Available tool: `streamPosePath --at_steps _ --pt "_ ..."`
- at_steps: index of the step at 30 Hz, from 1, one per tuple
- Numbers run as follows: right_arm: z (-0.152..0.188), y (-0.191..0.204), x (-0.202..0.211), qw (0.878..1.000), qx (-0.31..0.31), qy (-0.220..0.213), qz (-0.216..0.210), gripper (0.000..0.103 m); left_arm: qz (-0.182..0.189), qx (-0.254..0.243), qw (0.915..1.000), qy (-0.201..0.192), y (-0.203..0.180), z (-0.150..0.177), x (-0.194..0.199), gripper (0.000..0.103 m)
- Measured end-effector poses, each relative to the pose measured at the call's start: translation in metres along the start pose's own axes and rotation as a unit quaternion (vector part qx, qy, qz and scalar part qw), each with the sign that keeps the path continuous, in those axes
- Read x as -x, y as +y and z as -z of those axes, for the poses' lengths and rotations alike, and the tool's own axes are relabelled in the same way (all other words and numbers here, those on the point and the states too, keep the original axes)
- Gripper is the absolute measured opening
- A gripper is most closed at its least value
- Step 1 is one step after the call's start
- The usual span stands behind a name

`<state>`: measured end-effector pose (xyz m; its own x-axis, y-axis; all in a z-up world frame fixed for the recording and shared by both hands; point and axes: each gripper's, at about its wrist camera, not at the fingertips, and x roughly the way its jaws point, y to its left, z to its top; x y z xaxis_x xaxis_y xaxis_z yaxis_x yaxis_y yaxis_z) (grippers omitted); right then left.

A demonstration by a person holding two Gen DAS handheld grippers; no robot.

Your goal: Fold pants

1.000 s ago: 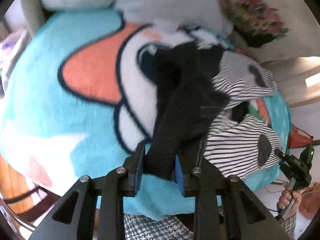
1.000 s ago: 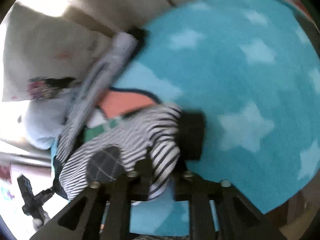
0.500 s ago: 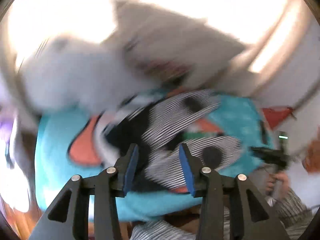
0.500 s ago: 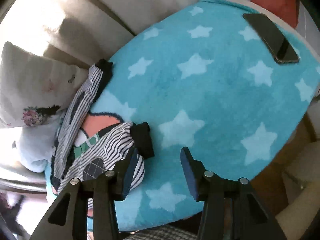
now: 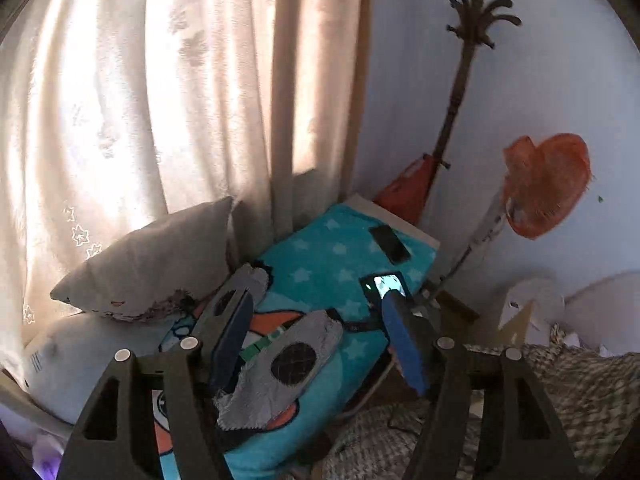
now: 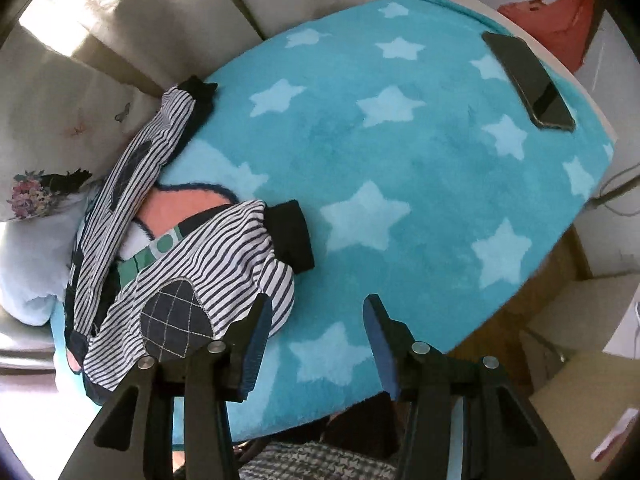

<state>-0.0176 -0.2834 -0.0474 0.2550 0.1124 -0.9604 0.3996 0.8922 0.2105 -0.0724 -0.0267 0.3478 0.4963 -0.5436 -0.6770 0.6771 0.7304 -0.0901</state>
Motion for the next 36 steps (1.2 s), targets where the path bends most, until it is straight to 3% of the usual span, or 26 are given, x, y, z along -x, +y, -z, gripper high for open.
streamPosePath --at_steps 3,7,14,16,20,24,26,28,31,34,36 --pt "0.002 0.003 0.005 1.000 -0.001 -0.006 0.008 0.051 0.001 0.016 0.9999 -0.001 0.011 0.007 0.006 0.073" --pt "0.007 0.004 0.006 1.000 -0.013 -0.011 0.013 0.052 0.006 0.037 0.9989 0.027 0.025 0.011 0.001 0.073" --pt "0.009 0.010 0.010 0.999 -0.022 -0.024 0.023 0.052 -0.011 0.018 0.9995 0.023 0.038 0.021 0.001 0.074" --pt "0.008 0.016 0.014 0.999 -0.020 -0.035 0.021 0.052 -0.014 0.028 0.9994 0.014 0.056 0.033 -0.007 0.075" --pt "0.003 0.027 0.024 0.998 -0.016 -0.067 0.014 0.053 -0.021 0.100 0.9948 0.004 0.120 0.077 -0.038 0.075" --pt "-0.001 0.040 0.030 0.995 -0.006 -0.094 0.009 0.057 -0.072 0.191 0.9790 -0.007 0.193 0.136 -0.071 0.075" --pt "-0.003 0.050 0.027 0.995 0.006 -0.099 0.014 0.057 -0.097 0.238 0.9663 -0.015 0.224 0.168 -0.083 0.075" --pt "-0.010 0.062 0.022 0.995 0.019 -0.100 0.011 0.057 -0.099 0.291 0.9515 -0.020 0.249 0.196 -0.095 0.075" --pt "-0.024 0.081 0.011 0.994 0.044 -0.100 0.000 0.057 -0.118 0.326 0.9380 -0.010 0.270 0.220 -0.113 0.075" --pt "-0.047 0.099 -0.006 0.993 0.073 -0.094 -0.004 0.057 -0.101 0.376 0.9209 0.008 0.288 0.236 -0.136 0.075" --pt "-0.070 0.112 -0.016 0.990 0.098 -0.097 -0.010 0.057 -0.124 0.382 0.9155 0.029 0.290 0.238 -0.148 0.075"
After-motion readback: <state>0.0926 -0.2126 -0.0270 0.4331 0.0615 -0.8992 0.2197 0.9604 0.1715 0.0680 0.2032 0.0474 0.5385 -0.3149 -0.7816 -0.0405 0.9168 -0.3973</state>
